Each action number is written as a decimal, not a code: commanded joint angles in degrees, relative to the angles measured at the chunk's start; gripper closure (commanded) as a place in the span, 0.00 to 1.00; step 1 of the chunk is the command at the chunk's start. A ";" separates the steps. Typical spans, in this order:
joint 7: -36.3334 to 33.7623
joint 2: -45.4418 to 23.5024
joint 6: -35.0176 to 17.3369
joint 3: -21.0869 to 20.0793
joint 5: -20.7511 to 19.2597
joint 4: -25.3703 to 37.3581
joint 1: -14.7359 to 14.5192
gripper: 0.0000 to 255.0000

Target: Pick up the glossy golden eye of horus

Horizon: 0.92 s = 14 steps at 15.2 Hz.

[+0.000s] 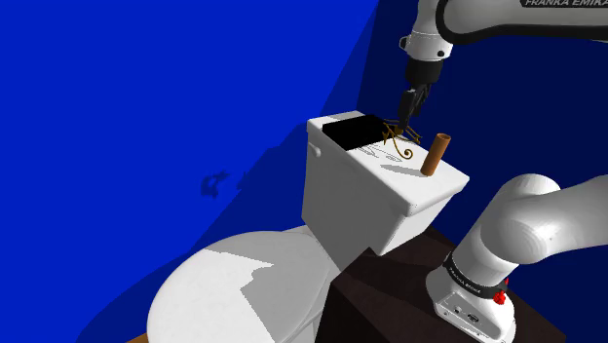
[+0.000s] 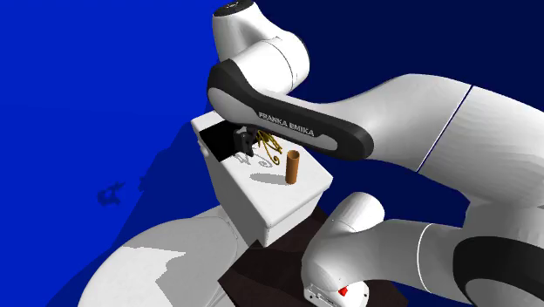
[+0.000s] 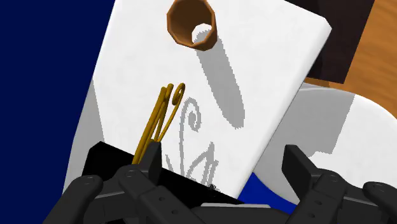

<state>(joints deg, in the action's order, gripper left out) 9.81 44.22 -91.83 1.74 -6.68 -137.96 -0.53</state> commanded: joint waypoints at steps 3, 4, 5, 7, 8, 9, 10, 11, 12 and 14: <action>-1.49 -4.55 -0.79 3.04 1.55 2.20 2.05 0.00; -2.17 -6.76 -1.13 4.58 2.42 3.26 2.99 0.00; -2.81 -8.93 -1.44 6.14 3.35 4.29 3.88 0.00; -3.93 -13.15 -1.97 9.26 5.42 6.22 5.56 0.00; -4.35 -14.90 -2.16 10.58 6.38 6.98 6.24 0.00; -4.30 -14.90 -2.93 10.64 6.34 6.22 6.25 0.00; -4.24 -14.93 -3.70 10.69 6.31 5.47 6.27 0.00; -4.19 -14.97 -4.48 10.74 6.28 4.73 6.29 0.00; -4.13 -15.02 -5.25 10.79 6.26 4.00 6.31 0.00; -4.00 -15.16 -6.82 10.90 6.21 2.57 6.34 0.00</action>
<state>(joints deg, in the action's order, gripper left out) 5.77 29.32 -97.83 12.58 -0.50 -134.84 5.81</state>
